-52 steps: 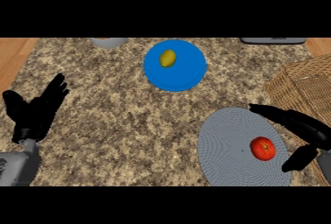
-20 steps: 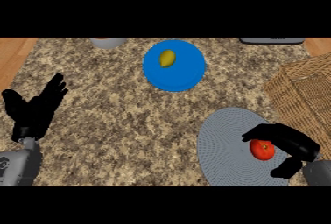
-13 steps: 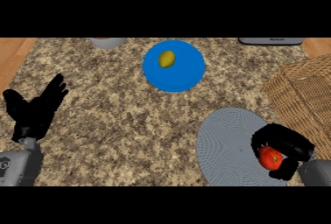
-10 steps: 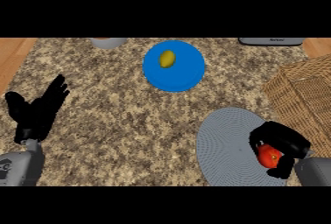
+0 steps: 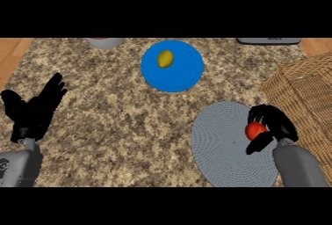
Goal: Pick the tomato from the placemat and place it in the basket
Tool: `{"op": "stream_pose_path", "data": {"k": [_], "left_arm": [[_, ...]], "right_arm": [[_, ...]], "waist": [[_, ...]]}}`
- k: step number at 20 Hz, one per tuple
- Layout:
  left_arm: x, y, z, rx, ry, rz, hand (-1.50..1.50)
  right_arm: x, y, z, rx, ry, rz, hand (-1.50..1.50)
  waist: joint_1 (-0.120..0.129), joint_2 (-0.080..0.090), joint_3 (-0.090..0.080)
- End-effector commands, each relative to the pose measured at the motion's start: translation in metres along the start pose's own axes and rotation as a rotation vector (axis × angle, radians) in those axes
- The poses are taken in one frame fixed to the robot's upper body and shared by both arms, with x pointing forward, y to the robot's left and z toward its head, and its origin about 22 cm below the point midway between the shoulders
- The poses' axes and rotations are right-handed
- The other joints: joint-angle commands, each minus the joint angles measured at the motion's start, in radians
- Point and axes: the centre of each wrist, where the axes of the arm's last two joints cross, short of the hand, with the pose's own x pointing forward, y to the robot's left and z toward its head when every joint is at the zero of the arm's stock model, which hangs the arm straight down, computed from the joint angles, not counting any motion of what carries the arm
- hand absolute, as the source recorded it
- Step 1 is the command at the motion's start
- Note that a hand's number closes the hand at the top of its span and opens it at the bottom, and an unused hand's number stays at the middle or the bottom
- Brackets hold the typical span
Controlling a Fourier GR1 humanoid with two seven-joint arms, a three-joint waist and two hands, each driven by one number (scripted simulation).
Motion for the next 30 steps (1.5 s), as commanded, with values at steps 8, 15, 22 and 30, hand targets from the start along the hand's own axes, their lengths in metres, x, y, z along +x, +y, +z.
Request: {"op": "stream_pose_path", "data": {"k": [8, 15, 22, 30], "left_arm": [[0.006, -0.031, -0.008, -0.095, -0.017, -0.008, 0.0], [0.0, -0.029, -0.014, -0.069, -0.014, -0.006, 0.0], [-0.001, -0.019, -0.012, -0.049, 0.014, 0.008, 0.0], [-0.001, -0.004, 0.0, -0.022, 0.01, 0.011, 0.0]], "right_arm": [[0.157, -0.053, -0.035, -0.666, 0.195, -0.492, 1.5], [0.253, -0.068, -0.041, -0.966, 0.245, -0.44, 1.5], [0.322, -0.1, -0.037, -1.071, 0.403, -0.331, 1.5], [0.319, -0.172, -0.04, -1.177, 0.51, -0.294, 1.5]], "waist": [[0.112, 0.012, 0.018], [0.084, 0.012, 0.011], [0.049, 0.005, 0.014], [0.038, 0.005, 0.016]]}}
